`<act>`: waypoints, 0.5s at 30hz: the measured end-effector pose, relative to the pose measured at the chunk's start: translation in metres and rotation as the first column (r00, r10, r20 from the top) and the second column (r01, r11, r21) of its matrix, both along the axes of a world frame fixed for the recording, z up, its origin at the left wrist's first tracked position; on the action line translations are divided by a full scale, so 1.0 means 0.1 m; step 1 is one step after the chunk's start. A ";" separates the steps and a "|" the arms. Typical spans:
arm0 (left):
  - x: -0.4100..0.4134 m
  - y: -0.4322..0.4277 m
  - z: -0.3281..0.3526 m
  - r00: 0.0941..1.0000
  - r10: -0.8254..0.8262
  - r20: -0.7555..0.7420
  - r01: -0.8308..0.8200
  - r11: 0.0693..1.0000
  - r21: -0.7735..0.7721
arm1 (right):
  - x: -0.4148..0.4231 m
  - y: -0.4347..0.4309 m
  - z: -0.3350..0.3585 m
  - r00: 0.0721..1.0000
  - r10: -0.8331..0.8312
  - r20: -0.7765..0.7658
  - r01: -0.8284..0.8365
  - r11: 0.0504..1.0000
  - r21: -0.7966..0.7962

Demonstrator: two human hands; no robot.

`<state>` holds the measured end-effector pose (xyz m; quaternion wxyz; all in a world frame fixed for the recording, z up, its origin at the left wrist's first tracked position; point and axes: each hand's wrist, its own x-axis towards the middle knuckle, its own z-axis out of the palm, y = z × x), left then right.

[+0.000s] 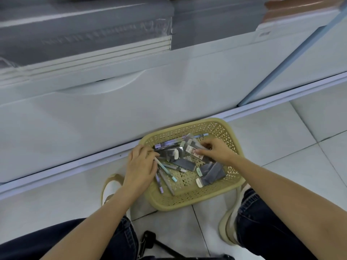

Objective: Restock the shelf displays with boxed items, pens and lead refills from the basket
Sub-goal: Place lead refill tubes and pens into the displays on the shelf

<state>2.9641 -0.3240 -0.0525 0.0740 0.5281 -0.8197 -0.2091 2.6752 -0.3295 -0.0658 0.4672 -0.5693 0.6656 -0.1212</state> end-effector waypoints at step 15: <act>-0.61 -0.11 0.33 0.111 0.919 -0.379 0.169 0.358 0.918 | 0.66 0.00 0.45 0.808 -0.105 0.580 0.042 0.992 0.121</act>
